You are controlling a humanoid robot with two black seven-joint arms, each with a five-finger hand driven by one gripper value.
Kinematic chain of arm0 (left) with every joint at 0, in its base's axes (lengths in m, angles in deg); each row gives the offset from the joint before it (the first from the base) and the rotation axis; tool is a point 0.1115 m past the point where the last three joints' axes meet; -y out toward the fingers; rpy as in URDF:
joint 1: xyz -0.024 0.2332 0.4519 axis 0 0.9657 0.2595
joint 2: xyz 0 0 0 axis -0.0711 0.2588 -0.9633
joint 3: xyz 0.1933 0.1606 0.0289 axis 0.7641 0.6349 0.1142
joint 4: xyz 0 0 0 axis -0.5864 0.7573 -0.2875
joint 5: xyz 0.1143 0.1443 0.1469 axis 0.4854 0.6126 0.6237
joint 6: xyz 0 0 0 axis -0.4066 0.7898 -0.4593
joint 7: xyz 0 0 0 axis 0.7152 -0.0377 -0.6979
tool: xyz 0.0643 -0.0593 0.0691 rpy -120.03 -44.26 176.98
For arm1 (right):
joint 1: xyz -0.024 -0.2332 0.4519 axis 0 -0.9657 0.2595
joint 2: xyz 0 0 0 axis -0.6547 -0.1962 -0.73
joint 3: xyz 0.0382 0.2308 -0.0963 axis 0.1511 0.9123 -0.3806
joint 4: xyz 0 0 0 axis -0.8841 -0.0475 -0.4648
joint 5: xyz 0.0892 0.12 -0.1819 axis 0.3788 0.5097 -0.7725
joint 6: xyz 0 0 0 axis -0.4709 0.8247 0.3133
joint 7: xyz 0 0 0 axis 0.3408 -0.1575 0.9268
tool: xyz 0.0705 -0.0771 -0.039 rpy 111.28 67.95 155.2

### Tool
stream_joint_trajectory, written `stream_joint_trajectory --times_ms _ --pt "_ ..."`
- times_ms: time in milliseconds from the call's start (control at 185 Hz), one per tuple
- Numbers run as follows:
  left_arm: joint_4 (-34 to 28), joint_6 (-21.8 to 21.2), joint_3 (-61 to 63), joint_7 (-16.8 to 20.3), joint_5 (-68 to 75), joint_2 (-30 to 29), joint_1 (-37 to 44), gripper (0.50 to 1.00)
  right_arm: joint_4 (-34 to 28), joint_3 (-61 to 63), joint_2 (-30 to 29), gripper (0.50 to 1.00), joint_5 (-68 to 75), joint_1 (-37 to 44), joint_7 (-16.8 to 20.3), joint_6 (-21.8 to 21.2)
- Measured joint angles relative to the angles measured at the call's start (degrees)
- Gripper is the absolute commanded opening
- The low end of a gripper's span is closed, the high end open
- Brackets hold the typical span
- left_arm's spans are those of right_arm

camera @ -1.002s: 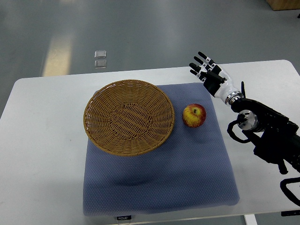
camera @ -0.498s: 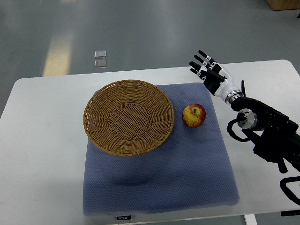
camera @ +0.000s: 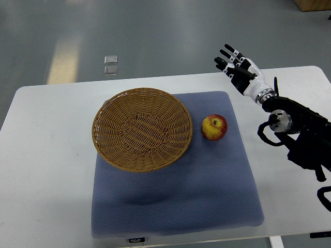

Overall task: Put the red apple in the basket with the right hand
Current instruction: 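Raise the right hand and swing it over the red-yellow apple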

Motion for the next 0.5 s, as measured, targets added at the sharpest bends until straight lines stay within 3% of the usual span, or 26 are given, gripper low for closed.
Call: stream_joint_trajectory --times_ms 179,395,498 --pt "0.0 0.0 0.0 0.0 0.0 0.0 0.0 1.0 -2.2 -3.2 2.1 0.924 -4.5 3.3 0.2 0.0" --pt "0.0 0.0 0.0 0.0 0.0 0.0 0.0 1.0 -9.2 -11.1 7.9 0.924 -15.4 7.6 0.0 -0.5" --pt "0.0 0.0 0.0 0.0 0.0 0.0 0.0 1.0 -13.4 -15.0 12.0 0.924 -22.3 10.6 -0.2 -2.7"
